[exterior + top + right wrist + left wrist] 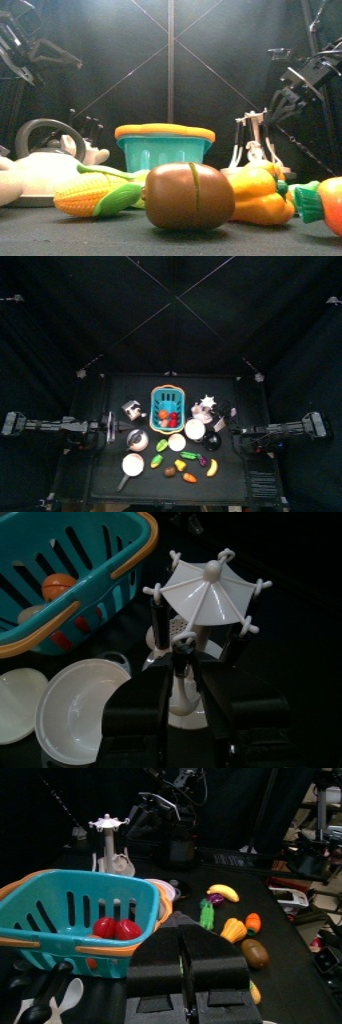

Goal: Grab ladle

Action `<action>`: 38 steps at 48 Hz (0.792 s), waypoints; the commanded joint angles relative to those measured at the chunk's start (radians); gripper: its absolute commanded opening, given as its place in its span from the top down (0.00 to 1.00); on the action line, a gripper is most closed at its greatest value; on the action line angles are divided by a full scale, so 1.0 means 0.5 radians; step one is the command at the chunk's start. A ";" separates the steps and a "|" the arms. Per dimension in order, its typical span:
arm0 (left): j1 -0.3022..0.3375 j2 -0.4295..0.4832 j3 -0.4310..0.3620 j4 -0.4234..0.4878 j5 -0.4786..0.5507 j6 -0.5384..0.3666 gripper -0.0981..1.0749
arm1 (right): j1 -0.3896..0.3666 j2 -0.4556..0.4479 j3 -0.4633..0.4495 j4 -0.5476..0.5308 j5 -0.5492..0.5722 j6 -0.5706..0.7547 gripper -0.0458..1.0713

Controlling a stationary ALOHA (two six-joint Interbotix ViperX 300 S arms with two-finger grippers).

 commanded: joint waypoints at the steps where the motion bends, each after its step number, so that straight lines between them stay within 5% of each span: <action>1: 0.006 0.015 -0.028 0.000 -0.021 -0.003 0.93 | 0.015 -0.003 -0.040 0.003 0.021 -0.003 0.43; 38: 0.006 0.015 -0.028 0.000 -0.021 -0.003 0.93 | 0.064 -0.003 -0.046 0.049 0.046 -0.003 0.43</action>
